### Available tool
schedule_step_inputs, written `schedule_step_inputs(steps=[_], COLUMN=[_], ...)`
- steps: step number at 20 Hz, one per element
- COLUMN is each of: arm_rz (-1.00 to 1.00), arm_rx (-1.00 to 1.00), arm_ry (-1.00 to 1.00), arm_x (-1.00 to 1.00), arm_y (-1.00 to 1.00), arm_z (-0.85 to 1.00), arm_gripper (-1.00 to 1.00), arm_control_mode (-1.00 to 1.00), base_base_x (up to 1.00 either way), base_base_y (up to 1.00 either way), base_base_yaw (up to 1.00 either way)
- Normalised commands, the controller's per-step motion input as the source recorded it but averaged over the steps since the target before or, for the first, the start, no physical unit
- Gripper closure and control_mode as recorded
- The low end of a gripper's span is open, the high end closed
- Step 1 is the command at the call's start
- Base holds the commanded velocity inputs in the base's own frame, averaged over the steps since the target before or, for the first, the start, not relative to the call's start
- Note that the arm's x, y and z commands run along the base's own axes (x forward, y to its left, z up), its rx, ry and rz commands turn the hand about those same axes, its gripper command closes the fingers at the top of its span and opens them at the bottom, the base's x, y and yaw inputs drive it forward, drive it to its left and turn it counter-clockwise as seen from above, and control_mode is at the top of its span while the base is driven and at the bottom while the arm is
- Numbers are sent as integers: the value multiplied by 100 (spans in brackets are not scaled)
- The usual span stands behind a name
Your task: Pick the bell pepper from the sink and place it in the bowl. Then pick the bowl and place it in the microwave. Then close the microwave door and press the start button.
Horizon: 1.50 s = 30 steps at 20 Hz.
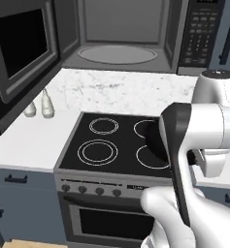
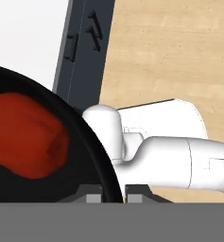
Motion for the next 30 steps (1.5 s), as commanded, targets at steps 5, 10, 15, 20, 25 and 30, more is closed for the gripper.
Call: schedule_step_inputs(steps=[5,10,15,20,25,30], arm_rz=[0,0,0,0,0,0], arm_rx=[0,0,0,0,0,0], arm_ry=[0,0,0,0,0,0], arm_x=[0,0,0,0,0,0], arm_y=[0,0,0,0,0,0], arm_z=[0,0,0,0,0,0], arm_gripper=[100,100,100,100,100,100], arm_control_mode=[100,100,100,100,100,100], base_base_x=[14,-15,-1,13,13,9], base_base_y=[3,36,64,44,-4,-20], base_base_yaw=[32,23,11,3,20,38])
